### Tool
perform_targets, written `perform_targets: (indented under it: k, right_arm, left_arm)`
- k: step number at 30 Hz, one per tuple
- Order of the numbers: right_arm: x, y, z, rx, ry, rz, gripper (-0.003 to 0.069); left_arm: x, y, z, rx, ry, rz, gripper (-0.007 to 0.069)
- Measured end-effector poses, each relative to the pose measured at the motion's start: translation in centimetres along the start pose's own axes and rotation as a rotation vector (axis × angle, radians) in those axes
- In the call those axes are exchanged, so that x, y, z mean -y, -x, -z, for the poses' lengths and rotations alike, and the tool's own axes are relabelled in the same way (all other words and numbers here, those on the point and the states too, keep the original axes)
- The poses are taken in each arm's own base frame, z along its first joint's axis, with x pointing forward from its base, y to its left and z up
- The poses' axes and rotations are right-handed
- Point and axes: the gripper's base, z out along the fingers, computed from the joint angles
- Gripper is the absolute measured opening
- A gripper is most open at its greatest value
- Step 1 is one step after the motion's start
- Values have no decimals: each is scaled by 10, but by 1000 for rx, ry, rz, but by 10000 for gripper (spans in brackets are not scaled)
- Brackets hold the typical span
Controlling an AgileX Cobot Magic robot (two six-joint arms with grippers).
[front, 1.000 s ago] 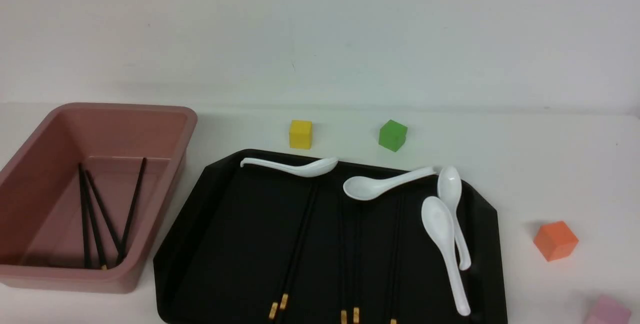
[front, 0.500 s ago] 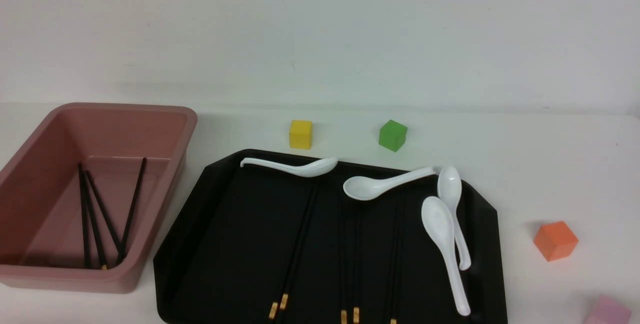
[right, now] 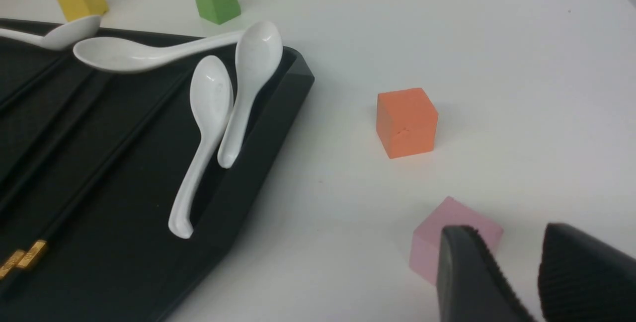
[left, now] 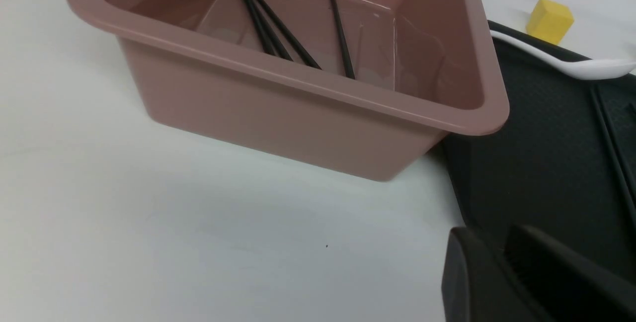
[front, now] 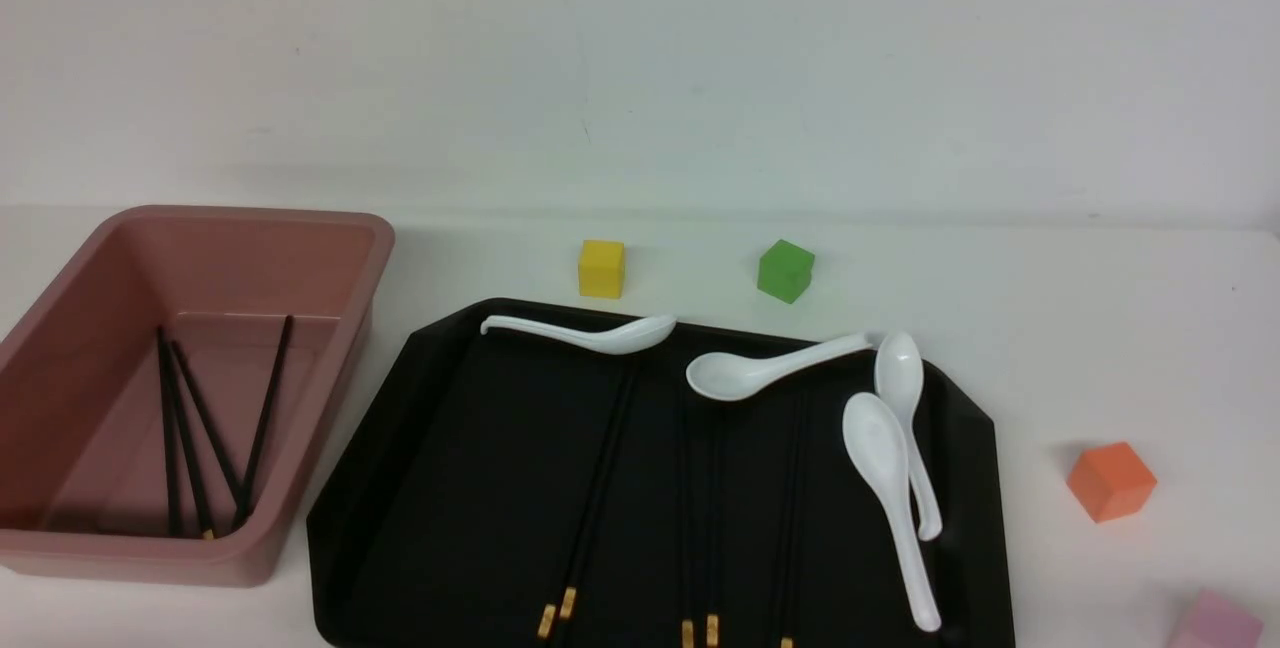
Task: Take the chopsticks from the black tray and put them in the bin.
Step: Use the left arm to grab a pair of chopsticks
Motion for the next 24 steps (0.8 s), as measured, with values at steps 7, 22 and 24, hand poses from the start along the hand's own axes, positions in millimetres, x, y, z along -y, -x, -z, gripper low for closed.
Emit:
perform_targets:
  k: [7, 22, 24]
  right_arm:
    - [0, 0, 0, 0, 0, -1, 239]
    - [0, 0, 0, 0, 0, -1, 239]
    - [0, 0, 0, 0, 0, -1, 239]
  left_arm:
    - [0, 0, 0, 0, 0, 0, 113]
    - [5, 6, 0, 66, -64, 172, 129]
    - [10, 7, 1, 47, -126, 459, 130]
